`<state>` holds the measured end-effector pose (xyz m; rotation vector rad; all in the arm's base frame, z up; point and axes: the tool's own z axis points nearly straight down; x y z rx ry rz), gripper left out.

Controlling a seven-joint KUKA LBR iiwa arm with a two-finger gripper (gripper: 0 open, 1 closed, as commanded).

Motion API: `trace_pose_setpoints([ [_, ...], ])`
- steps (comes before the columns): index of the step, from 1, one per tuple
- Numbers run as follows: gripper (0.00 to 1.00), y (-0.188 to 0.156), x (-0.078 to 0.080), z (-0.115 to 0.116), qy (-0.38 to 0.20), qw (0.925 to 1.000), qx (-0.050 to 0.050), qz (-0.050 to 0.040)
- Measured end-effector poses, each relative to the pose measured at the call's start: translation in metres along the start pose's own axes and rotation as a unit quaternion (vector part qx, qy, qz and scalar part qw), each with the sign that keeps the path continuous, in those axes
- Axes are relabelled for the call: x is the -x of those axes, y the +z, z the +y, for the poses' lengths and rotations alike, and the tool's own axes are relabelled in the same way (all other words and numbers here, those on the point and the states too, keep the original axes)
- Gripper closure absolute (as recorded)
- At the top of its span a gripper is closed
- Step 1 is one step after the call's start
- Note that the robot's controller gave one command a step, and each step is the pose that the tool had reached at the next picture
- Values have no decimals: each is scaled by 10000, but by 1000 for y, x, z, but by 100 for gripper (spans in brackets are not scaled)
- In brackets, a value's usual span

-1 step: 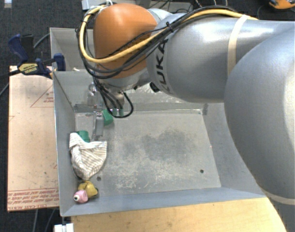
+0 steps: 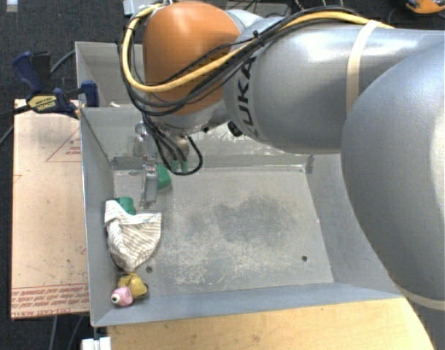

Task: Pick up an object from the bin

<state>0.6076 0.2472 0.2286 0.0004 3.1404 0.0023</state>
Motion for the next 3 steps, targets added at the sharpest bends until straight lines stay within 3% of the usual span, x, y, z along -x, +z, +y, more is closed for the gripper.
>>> trace_pose_setpoints([
  [1, 0, 87, -19, 1, -1176, 9931, 4, 4],
  [2, 0, 81, -29, 4, -42, 10000, 10, -6],
  [3, 0, 100, -45, -4, -1250, 9922, 6, 6],
])
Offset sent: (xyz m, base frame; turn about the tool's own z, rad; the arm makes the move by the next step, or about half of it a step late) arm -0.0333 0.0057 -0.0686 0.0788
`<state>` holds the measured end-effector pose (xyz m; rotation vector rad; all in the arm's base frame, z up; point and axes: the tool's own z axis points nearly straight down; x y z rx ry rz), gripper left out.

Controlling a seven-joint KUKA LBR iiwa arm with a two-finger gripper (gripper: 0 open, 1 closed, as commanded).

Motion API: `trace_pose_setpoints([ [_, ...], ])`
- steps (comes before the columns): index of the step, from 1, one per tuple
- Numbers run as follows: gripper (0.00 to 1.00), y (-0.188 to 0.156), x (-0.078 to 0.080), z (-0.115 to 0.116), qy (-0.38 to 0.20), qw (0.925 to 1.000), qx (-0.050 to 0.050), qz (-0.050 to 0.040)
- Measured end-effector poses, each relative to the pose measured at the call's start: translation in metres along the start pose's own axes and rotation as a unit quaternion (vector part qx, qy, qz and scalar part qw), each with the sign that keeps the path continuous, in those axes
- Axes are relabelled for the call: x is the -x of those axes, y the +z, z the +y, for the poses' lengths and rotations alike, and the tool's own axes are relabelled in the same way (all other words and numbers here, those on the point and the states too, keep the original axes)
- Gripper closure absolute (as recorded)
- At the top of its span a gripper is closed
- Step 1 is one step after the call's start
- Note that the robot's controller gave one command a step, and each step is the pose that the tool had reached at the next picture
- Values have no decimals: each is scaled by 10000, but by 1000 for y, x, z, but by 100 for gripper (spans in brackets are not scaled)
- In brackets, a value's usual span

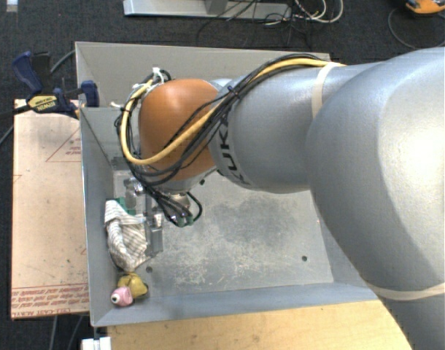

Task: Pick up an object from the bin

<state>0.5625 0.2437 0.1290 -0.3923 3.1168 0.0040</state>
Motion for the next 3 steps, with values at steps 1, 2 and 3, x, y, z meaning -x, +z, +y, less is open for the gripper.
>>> trace_pose_setpoints([
  [1, 0, 54, 22, -1, -706, 9974, 19, -115],
  [2, 100, 51, 6, -10, -1163, 9932, 14, -99],
  [3, 100, 51, 6, -10, -1163, 9932, 14, -99],
])
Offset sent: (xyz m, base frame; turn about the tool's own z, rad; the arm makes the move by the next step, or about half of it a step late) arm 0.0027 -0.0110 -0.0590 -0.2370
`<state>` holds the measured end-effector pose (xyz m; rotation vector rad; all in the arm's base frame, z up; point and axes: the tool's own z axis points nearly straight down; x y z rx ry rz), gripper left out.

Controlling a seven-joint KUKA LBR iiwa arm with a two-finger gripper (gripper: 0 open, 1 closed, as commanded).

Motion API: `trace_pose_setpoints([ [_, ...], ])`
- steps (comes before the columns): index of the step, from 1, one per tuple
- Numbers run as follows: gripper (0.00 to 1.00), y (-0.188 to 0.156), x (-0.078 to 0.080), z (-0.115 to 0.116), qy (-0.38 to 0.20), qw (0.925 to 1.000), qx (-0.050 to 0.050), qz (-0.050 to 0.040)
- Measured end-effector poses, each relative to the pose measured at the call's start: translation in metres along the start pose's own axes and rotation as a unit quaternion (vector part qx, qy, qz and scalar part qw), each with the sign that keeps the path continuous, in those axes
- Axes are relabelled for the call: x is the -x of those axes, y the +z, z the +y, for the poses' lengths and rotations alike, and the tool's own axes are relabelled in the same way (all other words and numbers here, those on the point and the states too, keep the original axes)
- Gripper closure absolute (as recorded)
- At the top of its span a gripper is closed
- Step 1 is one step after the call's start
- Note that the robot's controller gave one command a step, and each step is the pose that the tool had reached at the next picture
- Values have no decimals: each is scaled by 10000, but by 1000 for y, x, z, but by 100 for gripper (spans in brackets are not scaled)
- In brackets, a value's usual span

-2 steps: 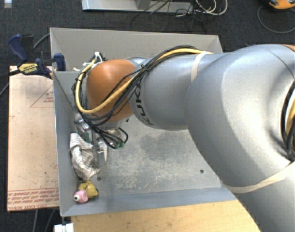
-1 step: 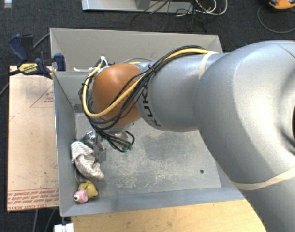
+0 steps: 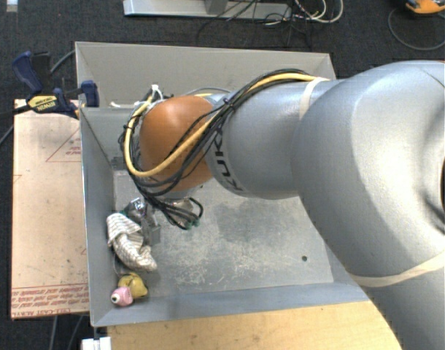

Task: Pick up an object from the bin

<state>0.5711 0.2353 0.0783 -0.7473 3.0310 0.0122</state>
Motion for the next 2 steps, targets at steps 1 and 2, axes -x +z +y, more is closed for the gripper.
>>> trace_pose_setpoints([
  [1, 100, -2, 0, 0, 2, 10000, 1, 2],
  [2, 100, -8, -2, 0, -1, 10000, -3, 27],
])
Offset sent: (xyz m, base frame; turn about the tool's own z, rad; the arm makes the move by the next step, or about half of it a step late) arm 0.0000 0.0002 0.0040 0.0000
